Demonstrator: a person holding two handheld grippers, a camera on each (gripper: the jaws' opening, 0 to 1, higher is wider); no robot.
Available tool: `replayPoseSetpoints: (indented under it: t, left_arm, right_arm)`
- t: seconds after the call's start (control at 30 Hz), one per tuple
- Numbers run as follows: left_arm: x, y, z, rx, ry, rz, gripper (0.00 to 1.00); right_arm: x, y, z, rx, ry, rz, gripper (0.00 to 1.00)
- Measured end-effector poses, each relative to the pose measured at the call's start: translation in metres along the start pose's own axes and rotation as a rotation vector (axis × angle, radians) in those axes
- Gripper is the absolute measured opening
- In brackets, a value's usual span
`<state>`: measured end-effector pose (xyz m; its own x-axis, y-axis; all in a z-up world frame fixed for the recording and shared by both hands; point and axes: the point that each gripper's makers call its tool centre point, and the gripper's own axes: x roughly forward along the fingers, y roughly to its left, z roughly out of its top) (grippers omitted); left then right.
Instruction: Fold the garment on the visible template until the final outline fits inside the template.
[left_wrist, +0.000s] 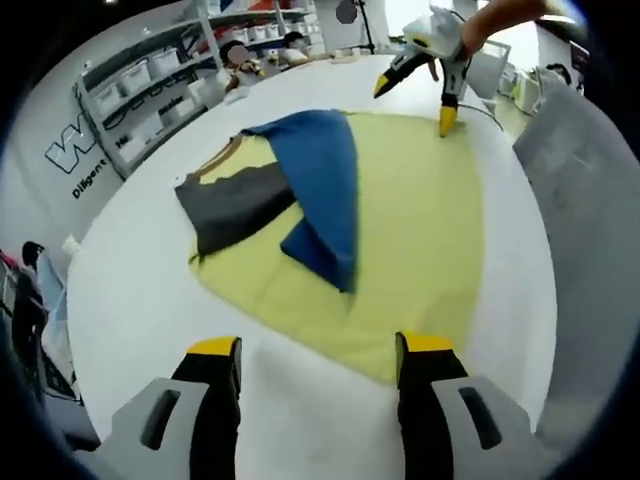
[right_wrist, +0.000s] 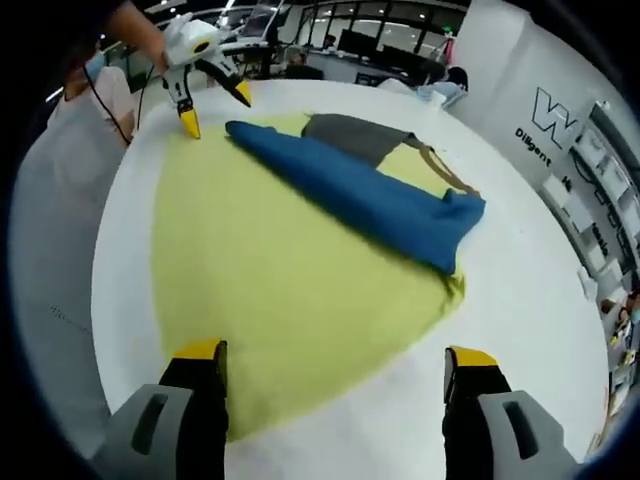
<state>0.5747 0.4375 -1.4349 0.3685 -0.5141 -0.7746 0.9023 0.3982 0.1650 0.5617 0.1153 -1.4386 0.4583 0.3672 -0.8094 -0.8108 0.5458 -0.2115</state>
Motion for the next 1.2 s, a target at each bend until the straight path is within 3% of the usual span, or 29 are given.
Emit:
replayPoseSetpoints:
  t: [0.17,0.33,0.77,0.9,0.97,1.07,1.2]
  left_arm:
    - [-0.002,-0.013,-0.002,-0.011,0.0,-0.02,0.67]
    - [-0.003,-0.025,-0.002,-0.015,0.006,-0.045,0.65]
    - [-0.004,-0.031,-0.003,-0.018,0.009,-0.041,0.68]
    - [-0.004,-0.026,-0.004,-0.031,0.024,-0.018,0.72]
    - [-0.004,-0.021,-0.003,-0.024,0.031,0.002,0.78]
    - [-0.006,-0.018,0.0,0.04,0.042,0.026,0.85]
    - [-0.006,-0.021,0.006,0.045,0.04,0.021,0.83]
  right_arm:
    - [-0.002,0.003,-0.003,-0.027,0.01,0.019,0.92]
    - [-0.003,0.009,-0.002,-0.061,0.011,0.035,0.89]
    - [-0.005,0.012,-0.002,-0.066,0.008,0.022,0.89]
    - [-0.004,0.013,-0.003,-0.03,0.024,0.012,0.93]
    - [-0.002,0.021,0.001,-0.035,0.015,0.034,0.98]
    - [-0.002,0.025,0.006,-0.071,0.017,0.037,0.94]
    - [-0.002,0.023,0.02,-0.04,-0.02,0.033,0.96]
